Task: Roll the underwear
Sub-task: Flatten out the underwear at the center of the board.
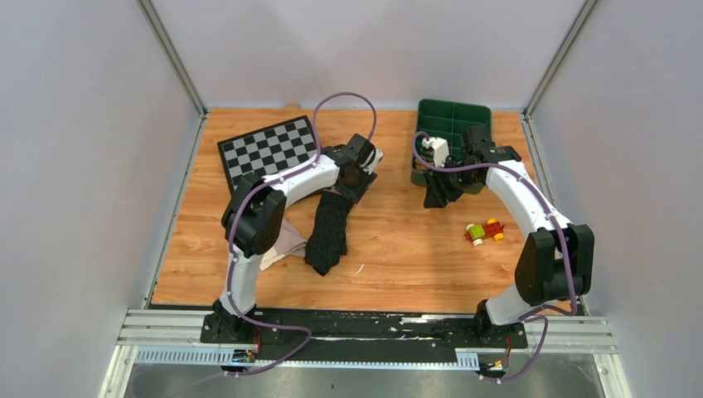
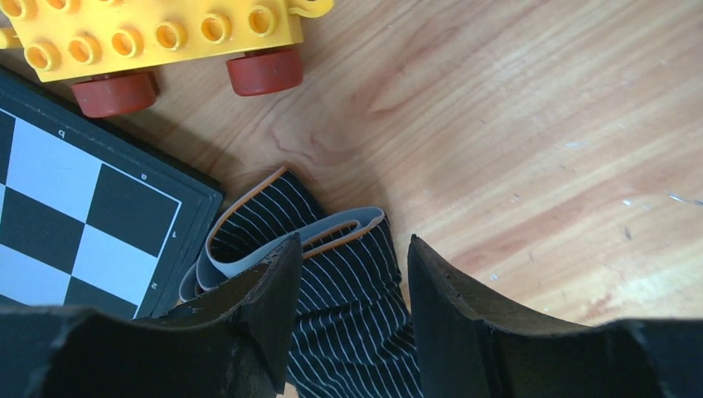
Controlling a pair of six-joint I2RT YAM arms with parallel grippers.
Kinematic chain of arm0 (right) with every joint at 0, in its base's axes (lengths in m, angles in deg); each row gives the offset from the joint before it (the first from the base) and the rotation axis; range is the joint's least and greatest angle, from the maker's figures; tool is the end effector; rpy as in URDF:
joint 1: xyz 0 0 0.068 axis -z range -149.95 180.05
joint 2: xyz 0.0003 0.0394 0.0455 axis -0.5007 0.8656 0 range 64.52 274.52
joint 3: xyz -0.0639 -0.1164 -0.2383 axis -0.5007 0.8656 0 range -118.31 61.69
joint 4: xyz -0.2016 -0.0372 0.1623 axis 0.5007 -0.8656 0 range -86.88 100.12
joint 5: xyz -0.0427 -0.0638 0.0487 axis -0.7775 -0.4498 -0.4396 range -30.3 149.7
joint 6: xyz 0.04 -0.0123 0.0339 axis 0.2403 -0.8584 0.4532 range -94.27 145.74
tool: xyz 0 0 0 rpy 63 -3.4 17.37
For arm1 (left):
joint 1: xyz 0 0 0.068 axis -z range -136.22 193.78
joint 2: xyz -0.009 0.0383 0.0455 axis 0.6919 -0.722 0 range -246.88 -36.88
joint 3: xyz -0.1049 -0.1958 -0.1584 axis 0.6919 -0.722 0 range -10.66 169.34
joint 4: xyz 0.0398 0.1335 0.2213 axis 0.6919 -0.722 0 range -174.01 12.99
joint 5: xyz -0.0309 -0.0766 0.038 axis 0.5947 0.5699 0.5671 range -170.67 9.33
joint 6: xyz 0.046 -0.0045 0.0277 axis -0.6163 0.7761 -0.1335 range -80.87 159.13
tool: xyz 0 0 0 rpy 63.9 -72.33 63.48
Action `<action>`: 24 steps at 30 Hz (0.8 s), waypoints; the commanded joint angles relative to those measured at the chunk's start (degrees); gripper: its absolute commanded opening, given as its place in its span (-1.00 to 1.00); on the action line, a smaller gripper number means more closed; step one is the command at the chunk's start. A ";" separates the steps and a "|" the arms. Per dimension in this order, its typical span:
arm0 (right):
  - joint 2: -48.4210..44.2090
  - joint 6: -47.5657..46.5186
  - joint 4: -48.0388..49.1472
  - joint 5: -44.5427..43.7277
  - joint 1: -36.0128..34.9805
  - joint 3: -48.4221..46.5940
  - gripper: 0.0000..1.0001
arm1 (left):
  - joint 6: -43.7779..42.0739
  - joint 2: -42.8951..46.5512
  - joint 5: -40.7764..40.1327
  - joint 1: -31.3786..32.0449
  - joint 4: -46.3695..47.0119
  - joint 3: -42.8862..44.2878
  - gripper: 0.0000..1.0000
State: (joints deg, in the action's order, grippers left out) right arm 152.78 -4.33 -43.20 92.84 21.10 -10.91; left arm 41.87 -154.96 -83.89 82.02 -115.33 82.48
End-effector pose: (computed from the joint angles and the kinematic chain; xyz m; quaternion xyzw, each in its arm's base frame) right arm 0.2947 0.0662 0.2721 -0.3636 0.8710 0.2437 0.2232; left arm 0.3477 -0.2714 0.1997 0.2903 0.9282 -0.0553 0.2261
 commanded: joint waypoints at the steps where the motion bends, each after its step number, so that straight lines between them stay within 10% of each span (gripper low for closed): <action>1: -0.77 0.75 1.87 2.00 0.25 -0.70 -0.18 | 0.92 -2.12 -6.64 0.78 3.29 -0.59 0.12; 5: -0.39 0.33 1.55 1.89 0.25 -0.81 -0.18 | -1.61 -2.53 -6.96 0.46 4.13 -2.58 -0.03; 12: -0.36 -0.39 0.66 1.28 0.25 -1.52 -0.19 | -9.18 -0.12 5.21 -0.57 -1.06 0.37 -0.96; 19: -1.71 -0.58 -0.04 0.68 0.62 0.03 -0.19 | -19.82 10.82 47.04 -2.02 -3.09 1.08 -1.00; 24: -2.29 -1.02 -1.05 0.45 1.30 1.17 -0.20 | -23.00 16.45 61.10 -5.16 -8.97 -1.43 -1.00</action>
State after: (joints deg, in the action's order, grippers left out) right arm 152.78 -4.39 -43.37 93.13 21.62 -10.47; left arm 24.19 -145.79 -43.48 79.26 -119.97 82.37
